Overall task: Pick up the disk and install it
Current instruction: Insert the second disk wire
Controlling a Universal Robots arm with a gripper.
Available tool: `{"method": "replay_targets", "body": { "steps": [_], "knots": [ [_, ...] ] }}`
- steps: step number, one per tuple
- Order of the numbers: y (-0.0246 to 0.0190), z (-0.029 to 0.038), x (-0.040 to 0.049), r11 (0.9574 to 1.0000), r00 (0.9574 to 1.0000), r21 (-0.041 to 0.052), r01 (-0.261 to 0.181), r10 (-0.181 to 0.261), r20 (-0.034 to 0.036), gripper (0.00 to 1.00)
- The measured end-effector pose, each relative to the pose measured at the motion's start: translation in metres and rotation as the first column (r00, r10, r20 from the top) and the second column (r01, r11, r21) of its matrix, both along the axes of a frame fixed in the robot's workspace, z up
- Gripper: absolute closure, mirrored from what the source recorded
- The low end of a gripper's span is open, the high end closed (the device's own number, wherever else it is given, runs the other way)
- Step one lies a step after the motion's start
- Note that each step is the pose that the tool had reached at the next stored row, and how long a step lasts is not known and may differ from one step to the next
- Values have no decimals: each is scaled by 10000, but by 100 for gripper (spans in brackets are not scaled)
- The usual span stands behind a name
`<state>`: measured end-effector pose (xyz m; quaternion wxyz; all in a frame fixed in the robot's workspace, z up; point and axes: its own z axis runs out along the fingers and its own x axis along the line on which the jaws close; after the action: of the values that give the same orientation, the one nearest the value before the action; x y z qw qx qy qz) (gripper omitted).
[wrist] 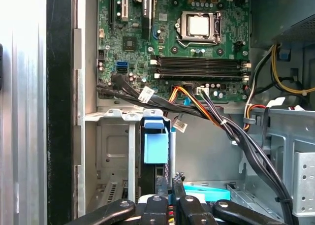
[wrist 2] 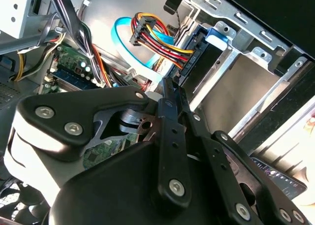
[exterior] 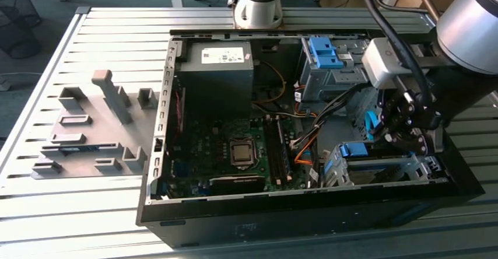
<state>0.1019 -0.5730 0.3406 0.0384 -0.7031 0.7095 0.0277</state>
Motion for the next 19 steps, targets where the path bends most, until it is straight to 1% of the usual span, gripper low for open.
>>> {"method": "replay_targets", "body": {
  "steps": [9,13,19],
  "knots": [
    [-7,-12,14,10000,10000,83,-1,1,0,84],
    [-9,-16,23,10000,10000,85,-1,1,0,84],
    [-32,-29,24,10000,10000,86,4,-4,0,84]
  ]
}}
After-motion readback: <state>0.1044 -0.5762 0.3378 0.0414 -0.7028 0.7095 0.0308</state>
